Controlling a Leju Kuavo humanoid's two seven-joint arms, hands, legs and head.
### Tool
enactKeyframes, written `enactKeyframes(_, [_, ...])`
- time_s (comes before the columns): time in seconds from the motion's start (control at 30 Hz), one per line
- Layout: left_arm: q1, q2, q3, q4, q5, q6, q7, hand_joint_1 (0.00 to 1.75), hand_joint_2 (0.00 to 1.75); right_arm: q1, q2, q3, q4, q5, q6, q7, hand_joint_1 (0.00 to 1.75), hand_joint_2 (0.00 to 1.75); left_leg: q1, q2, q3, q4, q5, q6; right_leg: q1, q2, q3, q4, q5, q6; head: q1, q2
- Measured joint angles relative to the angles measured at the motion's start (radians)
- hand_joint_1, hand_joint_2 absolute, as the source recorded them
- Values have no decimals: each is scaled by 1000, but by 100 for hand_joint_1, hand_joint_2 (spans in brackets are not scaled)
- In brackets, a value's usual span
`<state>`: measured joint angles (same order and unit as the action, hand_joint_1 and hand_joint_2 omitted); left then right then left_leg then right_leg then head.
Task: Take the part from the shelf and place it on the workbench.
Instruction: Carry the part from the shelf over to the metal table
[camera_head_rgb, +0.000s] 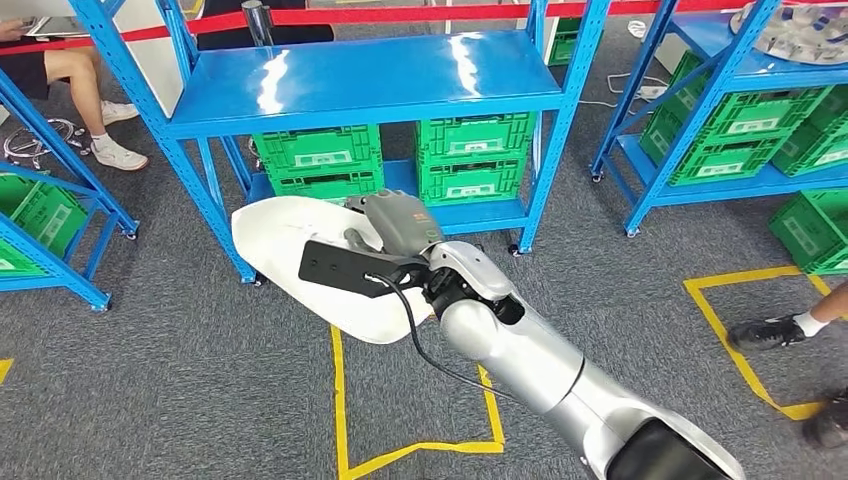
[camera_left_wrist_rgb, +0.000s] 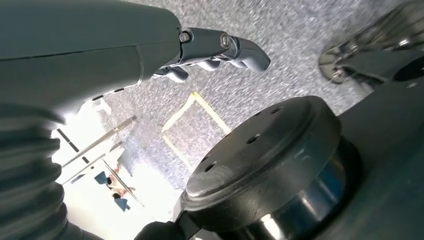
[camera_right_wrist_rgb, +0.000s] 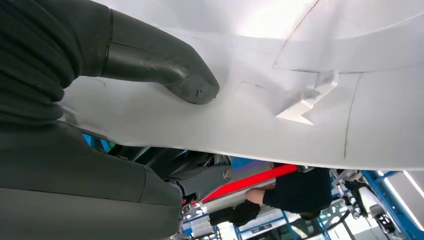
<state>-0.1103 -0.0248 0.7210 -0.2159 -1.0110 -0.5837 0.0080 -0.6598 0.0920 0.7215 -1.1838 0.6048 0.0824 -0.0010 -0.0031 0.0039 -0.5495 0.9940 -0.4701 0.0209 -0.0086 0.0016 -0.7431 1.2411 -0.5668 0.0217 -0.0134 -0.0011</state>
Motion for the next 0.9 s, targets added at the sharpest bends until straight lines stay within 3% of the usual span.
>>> enactKeyframes(0.03, [0,0,0,0,-1,0,0,0,175,3,-3,0,-2,0,-1,3,175,175,0,1,-21,3,14,-1,0,0,-3,52,-10,2,0,0])
enactKeyframes(0.07, [0,0,0,0,-3,0,0,0,175,7,-7,0,-3,0,-2,5,175,175,1,1,-42,7,27,-2,-1,0,7,76,4,4,0,0])
enactKeyframes(0.1, [0,-1,0,0,-6,0,0,0,175,11,-10,-1,-3,0,-3,7,175,175,2,2,-62,12,38,-5,-1,0,33,66,31,4,0,0])
enactKeyframes(0.13, [-1,-1,0,0,-9,0,1,0,175,14,-12,-1,-4,0,-4,9,175,175,3,2,-81,18,49,-8,-2,0,78,19,53,4,0,0])
enactKeyframes(0.17, [-1,-1,0,-1,-11,0,1,0,175,16,-13,-1,-6,1,-6,10,175,175,3,2,-99,26,58,-13,-2,0,135,-52,54,3,0,0])
enactKeyframes(0.23, [-2,-1,0,-2,-13,0,2,0,175,17,-14,-2,-10,2,-9,11,175,175,2,1,-119,38,74,-25,1,3,224,-180,23,-8,0,0])
enactKeyframes(0.27, [-3,-1,0,-2,-13,-1,3,0,175,17,-15,-2,-12,3,-11,12,175,175,1,0,-123,38,83,-31,3,4,241,-210,8,-17,0,0])
enactKeyframes(0.33, [-2,-1,0,-2,-13,-1,3,0,175,19,-15,-2,-13,3,-11,14,175,175,4,-1,-125,35,97,-44,5,2,233,-218,19,-35,2,0])
enactKeyframes(0.37, [-1,-1,0,-2,-13,-1,4,0,175,20,-15,-2,-13,3,-11,15,175,175,6,-3,-132,42,85,-50,4,0,224,-219,31,-44,1,0])
enactKeyframes(0.43, [-1,0,0,-2,-12,-1,3,0,175,21,-13,-2,-13,3,-11,16,175,175,10,-5,-155,108,5,-59,2,-3,199,-223,57,-59,-1,0])
enactKeyframes(0.5, [-1,-1,0,-2,-10,-1,2,0,175,24,-13,-2,-13,4,-11,16,175,175,11,-5,-178,229,-87,-65,5,-3,170,-223,82,-64,-3,0])
enactKeyframes(0.53, [-1,-1,0,-2,-10,-1,0,0,175,26,-13,-2,-13,4,-10,16,175,175,11,-5,-181,281,-102,-66,7,-3,154,-222,95,-63,-3,0])
enactKeyframes(0.6, [-1,-1,0,-2,-9,-1,-9,0,175,30,-13,-2,-13,4,-2,14,175,175,11,-5,-151,307,-66,-65,10,-3,119,-221,119,-61,-3,0])
enactKeyframes(0.63, [-1,-1,0,-3,-9,-1,-15,0,175,30,-13,-2,-14,3,5,13,175,175,11,-5,-114,274,-37,-63,10,-3,104,-220,130,-58,-3,0])
enactKeyframes(0.67, [-2,-1,0,-3,-9,-1,-21,0,175,31,-13,-3,-15,2,13,11,175,175,11,-5,-66,216,-27,-58,11,-3,91,-219,140,-55,-3,0])
enactKeyframes(0.73, [-4,-2,0,-3,-9,-1,-29,0,175,30,-13,-6,-20,-4,31,2,175,175,5,-6,31,77,-56,-48,12,-4,76,-217,158,-46,-2,0])
enactKeyframes(0.77, [-5,-3,0,-3,-10,-2,-31,0,175,29,-13,-7,-22,-8,41,-4,175,175,1,-6,57,30,-77,-41,11,-5,72,-217,167,-40,-2,0])
enactKeyframes(0.83, [-4,-3,0,-3,-10,-2,-34,0,175,29,-14,-8,-24,-14,57,-15,175,175,-3,-7,65,-1,-81,-26,9,-7,68,-221,182,-28,-2,0])
enactKeyframes(0.9, [-3,-4,0,-3,-10,-2,-36,0,175,30,-16,-9,-24,-18,63,-19,175,175,-1,-8,58,-4,-65,-10,6,-5,53,-194,160,-17,-1,0])
